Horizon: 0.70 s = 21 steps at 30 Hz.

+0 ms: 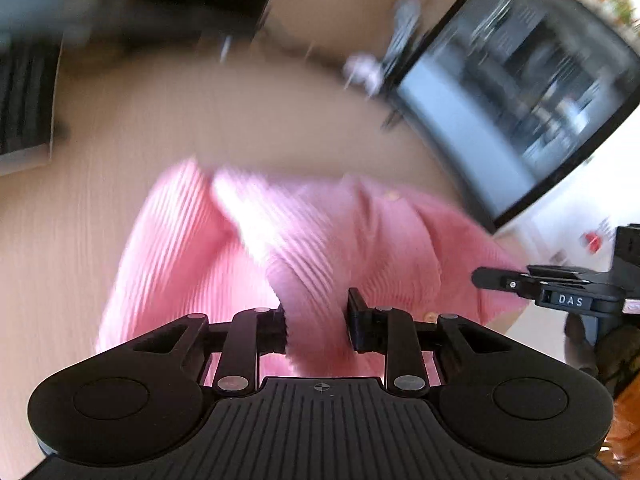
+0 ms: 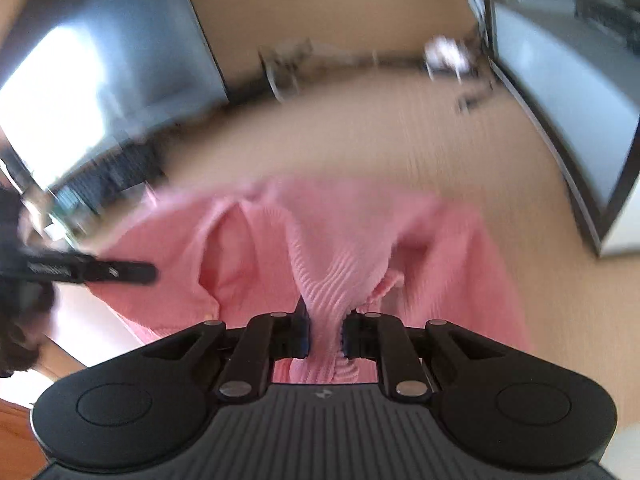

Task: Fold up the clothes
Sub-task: 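Grasp the dress edge with the right gripper while the left gripper pinches the body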

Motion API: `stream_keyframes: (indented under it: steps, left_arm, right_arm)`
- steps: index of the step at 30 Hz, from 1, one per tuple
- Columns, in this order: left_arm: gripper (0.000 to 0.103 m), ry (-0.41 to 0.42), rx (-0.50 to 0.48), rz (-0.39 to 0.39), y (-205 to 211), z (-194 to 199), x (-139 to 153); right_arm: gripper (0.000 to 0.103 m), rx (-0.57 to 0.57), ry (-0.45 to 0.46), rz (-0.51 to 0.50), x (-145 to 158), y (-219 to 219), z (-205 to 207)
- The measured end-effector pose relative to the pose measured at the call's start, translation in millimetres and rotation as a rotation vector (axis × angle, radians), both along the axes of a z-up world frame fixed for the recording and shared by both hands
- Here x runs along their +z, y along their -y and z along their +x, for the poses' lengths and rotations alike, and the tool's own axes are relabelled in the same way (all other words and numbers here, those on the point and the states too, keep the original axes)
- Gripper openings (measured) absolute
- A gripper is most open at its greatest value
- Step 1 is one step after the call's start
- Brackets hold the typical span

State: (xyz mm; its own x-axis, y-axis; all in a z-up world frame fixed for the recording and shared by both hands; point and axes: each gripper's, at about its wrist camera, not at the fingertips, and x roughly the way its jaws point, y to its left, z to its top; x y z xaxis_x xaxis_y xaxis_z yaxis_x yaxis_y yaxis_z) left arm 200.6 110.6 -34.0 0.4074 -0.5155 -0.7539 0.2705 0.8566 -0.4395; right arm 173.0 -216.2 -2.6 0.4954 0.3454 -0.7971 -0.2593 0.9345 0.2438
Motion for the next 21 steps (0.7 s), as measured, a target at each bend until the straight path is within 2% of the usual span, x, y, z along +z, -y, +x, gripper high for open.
stream_keyframes:
  steps: [1,3,5,6,7,8,9,11,12,14,16,17,19,21]
  left_arm:
    - [0.036,-0.010,-0.004,0.028,0.6,-2.5,-6.6]
    - [0.049,0.004,0.011,0.049,-3.4,-10.5,-4.4]
    - [0.053,0.029,0.033,0.058,-9.4,-19.7,3.6]
    - [0.060,0.053,0.048,0.059,-12.8,-24.9,10.4]
    - [0.065,0.091,0.067,0.053,-16.1,-29.6,19.8]
    - [0.072,0.129,0.093,0.046,-17.3,-33.1,28.9]
    - [0.075,0.163,0.119,0.033,-16.4,-35.5,38.0]
    - [0.082,0.223,0.145,-0.008,-13.4,-37.9,54.0]
    - [0.089,0.258,0.137,-0.016,-10.1,-38.6,58.5]
    - [0.093,0.305,0.133,-0.003,6.7,-32.6,56.1]
    - [0.093,0.267,0.143,-0.012,22.5,-19.1,37.6]
    - [0.093,0.213,0.156,-0.014,28.0,-11.7,24.0]
    - [0.093,0.129,0.192,0.044,35.0,-4.3,2.7]
    - [0.093,0.100,0.226,0.092,34.0,-9.7,-3.7]
  right_arm:
    - [0.020,0.001,-0.002,-0.005,-1.8,0.1,-3.9]
    - [0.026,0.006,0.004,0.005,-0.1,4.2,-11.1]
    - [0.040,0.014,0.024,0.021,6.1,9.7,-19.1]
    - [0.047,0.017,0.052,0.036,13.5,14.9,-19.4]
    - [0.060,0.018,0.084,0.053,21.2,20.6,-18.1]
    - [0.066,0.018,0.110,0.068,28.4,23.8,-14.8]
    - [0.068,0.017,0.133,0.083,35.4,26.1,-10.6]
    - [0.078,0.038,0.185,0.128,39.5,23.2,-0.8]
    - [0.082,0.050,0.211,0.151,40.8,21.2,4.3]
    - [0.089,0.070,0.240,0.203,36.1,16.4,17.6]
    - [0.090,0.073,0.188,0.245,11.0,10.8,36.7]
    - [0.092,0.071,0.152,0.242,-3.2,6.7,43.8]
    - [0.099,0.060,0.092,0.200,-26.9,-2.5,51.0]
    - [0.103,0.060,0.082,0.185,-31.5,-6.6,51.4]
